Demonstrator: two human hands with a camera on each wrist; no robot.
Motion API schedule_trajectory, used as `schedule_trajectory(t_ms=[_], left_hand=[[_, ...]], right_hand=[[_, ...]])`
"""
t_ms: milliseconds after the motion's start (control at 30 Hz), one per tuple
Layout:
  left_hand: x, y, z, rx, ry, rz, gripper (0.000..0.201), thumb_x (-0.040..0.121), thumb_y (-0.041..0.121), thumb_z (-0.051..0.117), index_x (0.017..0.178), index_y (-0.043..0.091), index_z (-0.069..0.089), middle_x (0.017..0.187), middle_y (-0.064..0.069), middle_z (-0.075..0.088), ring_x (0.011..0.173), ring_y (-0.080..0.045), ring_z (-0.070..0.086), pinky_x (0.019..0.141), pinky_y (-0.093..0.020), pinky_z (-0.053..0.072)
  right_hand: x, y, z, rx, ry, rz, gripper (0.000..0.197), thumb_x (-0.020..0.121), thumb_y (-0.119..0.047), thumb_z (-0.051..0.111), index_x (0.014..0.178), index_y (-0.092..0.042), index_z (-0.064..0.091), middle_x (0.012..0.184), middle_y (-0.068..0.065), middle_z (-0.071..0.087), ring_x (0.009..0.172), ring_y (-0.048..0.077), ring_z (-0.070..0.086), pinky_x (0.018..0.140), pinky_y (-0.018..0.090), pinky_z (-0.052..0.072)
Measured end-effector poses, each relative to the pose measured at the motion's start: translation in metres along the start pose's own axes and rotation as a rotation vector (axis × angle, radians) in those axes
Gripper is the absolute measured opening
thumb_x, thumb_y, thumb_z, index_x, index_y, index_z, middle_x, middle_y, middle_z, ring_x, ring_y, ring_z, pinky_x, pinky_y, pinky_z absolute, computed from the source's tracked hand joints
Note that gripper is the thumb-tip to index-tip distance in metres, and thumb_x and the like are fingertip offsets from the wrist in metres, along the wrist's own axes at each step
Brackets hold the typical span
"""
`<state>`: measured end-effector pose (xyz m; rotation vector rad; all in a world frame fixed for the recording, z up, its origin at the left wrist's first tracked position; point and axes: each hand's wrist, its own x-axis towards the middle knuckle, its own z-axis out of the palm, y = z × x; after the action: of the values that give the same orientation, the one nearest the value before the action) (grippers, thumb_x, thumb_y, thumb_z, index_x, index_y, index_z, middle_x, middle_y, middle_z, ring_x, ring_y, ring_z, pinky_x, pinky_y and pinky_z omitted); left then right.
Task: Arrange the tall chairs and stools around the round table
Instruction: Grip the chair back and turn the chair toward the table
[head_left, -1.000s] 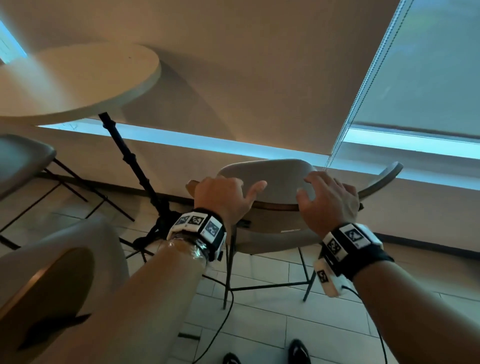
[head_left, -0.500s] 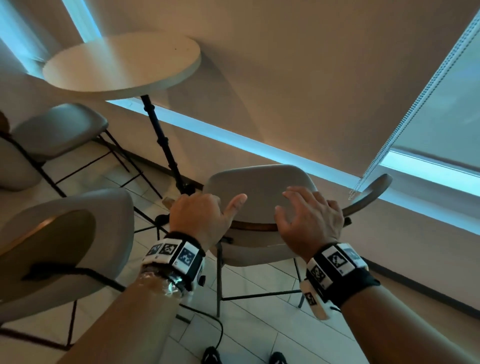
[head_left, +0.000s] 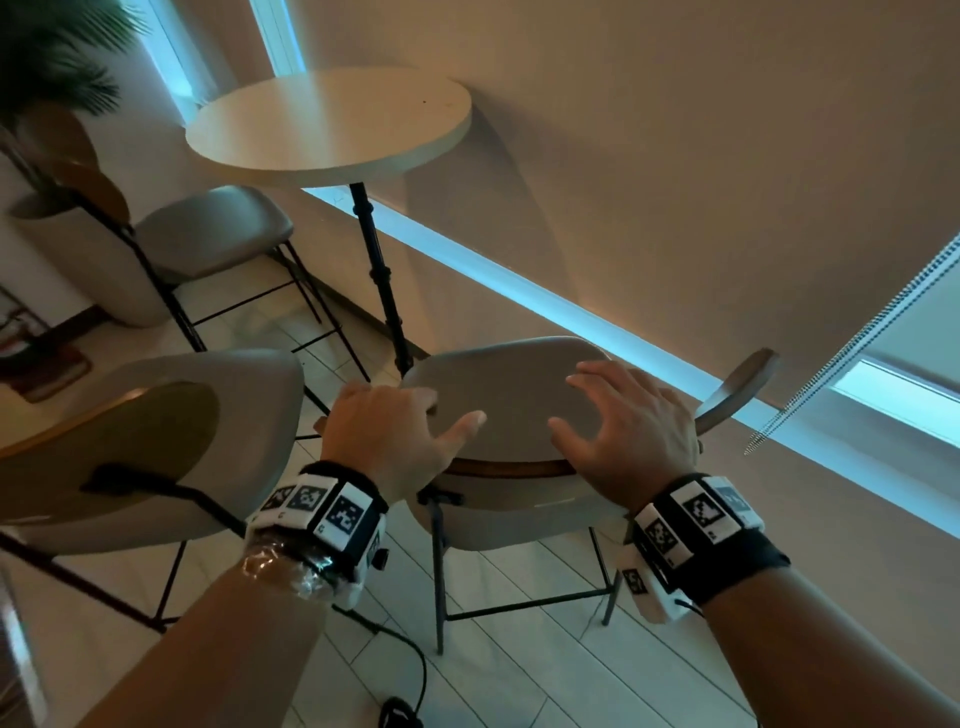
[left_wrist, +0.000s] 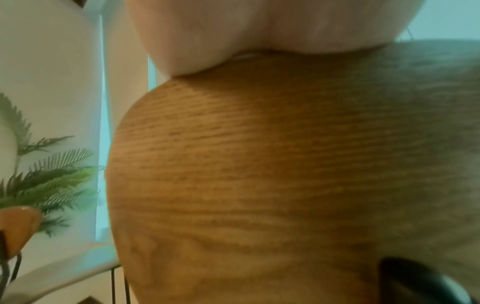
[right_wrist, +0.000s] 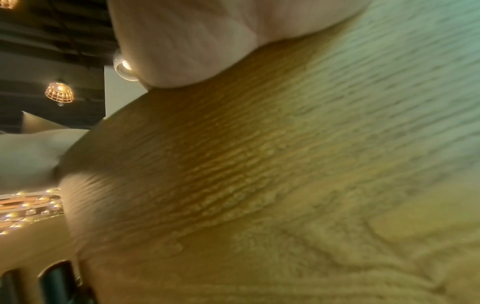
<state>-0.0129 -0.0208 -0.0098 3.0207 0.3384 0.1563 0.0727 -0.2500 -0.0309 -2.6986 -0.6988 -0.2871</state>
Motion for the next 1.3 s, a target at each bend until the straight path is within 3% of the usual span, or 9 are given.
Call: schedule_trajectory(t_ms=[67, 133, 200, 300, 467, 633, 800, 1133, 1300], left_hand=[[0.003, 0.005, -0.001, -0.019, -0.009, 0.005, 0.079, 0.084, 0.081, 0.022, 0.118, 0.026, 0.067, 0.102, 0.004, 0.072, 0.099, -0.016, 0.064, 0.100, -0.042, 0.038], [0.002, 0.015, 0.000, -0.035, -0.063, -0.029, 0.079, 0.084, 0.081, 0.025, 0.136, 0.030, 0.054, 0.138, 0.004, 0.059, 0.128, -0.017, 0.051, 0.103, -0.044, 0.037], [-0.001, 0.025, -0.001, -0.031, -0.138, -0.067, 0.081, 0.083, 0.083, 0.026, 0.144, 0.034, 0.044, 0.150, 0.005, 0.048, 0.135, -0.018, 0.046, 0.102, -0.047, 0.040], [-0.013, 0.042, -0.005, 0.016, -0.243, -0.097, 0.083, 0.082, 0.085, 0.022, 0.149, 0.037, 0.034, 0.157, 0.002, 0.038, 0.128, -0.025, 0.053, 0.098, -0.047, 0.040], [-0.047, 0.075, -0.006, -0.021, -0.357, -0.196, 0.078, 0.087, 0.080, 0.022, 0.149, 0.034, 0.033, 0.153, -0.003, 0.043, 0.124, -0.026, 0.053, 0.096, -0.044, 0.039], [-0.036, 0.072, -0.013, -0.101, -0.270, -0.266, 0.073, 0.090, 0.075, 0.029, 0.144, 0.028, 0.043, 0.132, 0.001, 0.059, 0.115, -0.021, 0.058, 0.094, -0.042, 0.041], [-0.015, 0.059, -0.010, -0.107, -0.193, -0.290, 0.071, 0.089, 0.075, 0.032, 0.138, 0.027, 0.052, 0.117, -0.002, 0.068, 0.105, -0.024, 0.063, 0.093, -0.045, 0.047], [0.006, 0.055, -0.009, -0.085, -0.194, -0.324, 0.063, 0.087, 0.072, 0.039, 0.131, 0.031, 0.055, 0.112, 0.002, 0.067, 0.102, -0.022, 0.061, 0.090, -0.042, 0.047], [0.008, 0.069, -0.011, -0.045, -0.201, -0.383, 0.070, 0.088, 0.073, 0.038, 0.138, 0.027, 0.052, 0.125, -0.002, 0.064, 0.110, -0.026, 0.061, 0.090, -0.042, 0.046]], right_hand=[[0.006, 0.007, -0.001, -0.010, -0.014, 0.006, 0.059, 0.080, -0.064, 0.049, 0.126, -0.029, 0.061, 0.136, -0.014, 0.054, 0.124, 0.013, 0.049, 0.096, 0.040, 0.037], [0.008, 0.016, -0.001, -0.010, -0.035, 0.010, 0.059, 0.080, -0.064, 0.049, 0.126, -0.028, 0.061, 0.137, -0.013, 0.054, 0.125, 0.013, 0.048, 0.096, 0.041, 0.038], [0.006, 0.022, -0.002, -0.014, -0.059, 0.000, 0.061, 0.079, -0.064, 0.048, 0.127, -0.028, 0.060, 0.137, -0.012, 0.053, 0.127, 0.013, 0.047, 0.096, 0.042, 0.038], [-0.003, 0.031, -0.006, -0.009, -0.068, -0.001, 0.063, 0.077, -0.063, 0.049, 0.128, -0.027, 0.059, 0.139, -0.009, 0.052, 0.127, 0.016, 0.047, 0.098, 0.044, 0.039], [-0.009, 0.049, -0.014, -0.014, -0.086, -0.085, 0.059, 0.077, -0.064, 0.047, 0.123, -0.030, 0.060, 0.137, -0.011, 0.051, 0.122, 0.015, 0.049, 0.094, 0.042, 0.040], [0.013, 0.043, -0.009, 0.029, -0.085, -0.175, 0.052, 0.079, -0.061, 0.051, 0.119, -0.030, 0.064, 0.136, -0.013, 0.053, 0.118, 0.014, 0.052, 0.088, 0.038, 0.042], [0.045, 0.035, -0.004, 0.041, -0.146, -0.192, 0.056, 0.080, -0.062, 0.046, 0.122, -0.028, 0.063, 0.137, -0.013, 0.052, 0.118, 0.012, 0.052, 0.093, 0.038, 0.042], [0.070, 0.041, 0.004, -0.004, -0.128, -0.236, 0.055, 0.081, -0.065, 0.048, 0.120, -0.029, 0.065, 0.134, -0.014, 0.053, 0.117, 0.010, 0.052, 0.088, 0.035, 0.040], [0.077, 0.051, 0.001, 0.029, -0.139, -0.317, 0.055, 0.080, -0.067, 0.048, 0.120, -0.032, 0.063, 0.135, -0.018, 0.051, 0.118, 0.009, 0.052, 0.079, 0.033, 0.040]])
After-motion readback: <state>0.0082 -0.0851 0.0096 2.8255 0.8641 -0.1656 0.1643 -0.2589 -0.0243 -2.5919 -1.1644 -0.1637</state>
